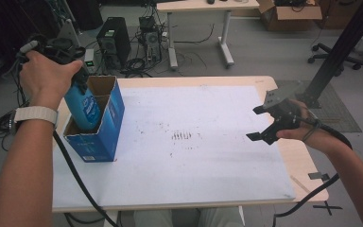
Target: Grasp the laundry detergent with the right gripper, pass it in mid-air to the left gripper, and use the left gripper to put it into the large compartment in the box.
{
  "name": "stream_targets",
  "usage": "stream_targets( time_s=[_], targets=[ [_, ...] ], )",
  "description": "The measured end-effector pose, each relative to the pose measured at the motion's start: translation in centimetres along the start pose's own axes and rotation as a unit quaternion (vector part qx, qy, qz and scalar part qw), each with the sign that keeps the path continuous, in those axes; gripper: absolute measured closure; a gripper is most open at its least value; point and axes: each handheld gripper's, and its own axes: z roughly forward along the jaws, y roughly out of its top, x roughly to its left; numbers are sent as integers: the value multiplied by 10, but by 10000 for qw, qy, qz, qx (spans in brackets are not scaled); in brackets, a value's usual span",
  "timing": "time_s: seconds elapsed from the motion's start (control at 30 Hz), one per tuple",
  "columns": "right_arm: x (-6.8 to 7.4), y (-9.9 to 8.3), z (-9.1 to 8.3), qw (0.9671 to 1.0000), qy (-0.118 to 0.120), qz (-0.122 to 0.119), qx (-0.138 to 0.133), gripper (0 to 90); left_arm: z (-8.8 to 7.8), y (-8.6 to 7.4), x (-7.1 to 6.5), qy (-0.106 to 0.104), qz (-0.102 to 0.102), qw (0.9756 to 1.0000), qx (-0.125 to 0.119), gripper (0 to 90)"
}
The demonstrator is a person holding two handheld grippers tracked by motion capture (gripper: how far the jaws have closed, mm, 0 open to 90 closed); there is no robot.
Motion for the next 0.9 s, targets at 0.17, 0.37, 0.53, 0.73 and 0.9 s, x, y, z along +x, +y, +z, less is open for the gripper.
stream_targets(
  time_s=[0.17, 0.37, 0.53, 0.73, 0.9],
  targets=[
    [0, -2, -1, 10000, -15, 16, 17, 58, 13, -1, 1, -41, 2, 10000, 19, 381],
    [0, -5, 0, 10000, -14, 46, 59, 58, 32, -2, 1, -54, 18, 10000, 45, 381],
    [1, -4, 0, 10000, -11, 46, 85, 58, 45, -3, 0, -78, 2, 10000, 13, 380],
    [0, -5, 1, 9999, -11, 52, 110, 58, 61, -6, -1, -97, -20, 9999, -27, 380],
    [0, -6, 1, 9999, -8, 68, 111, 58, 75, -8, -2, -102, -36, 9999, -24, 380]
  ],
)
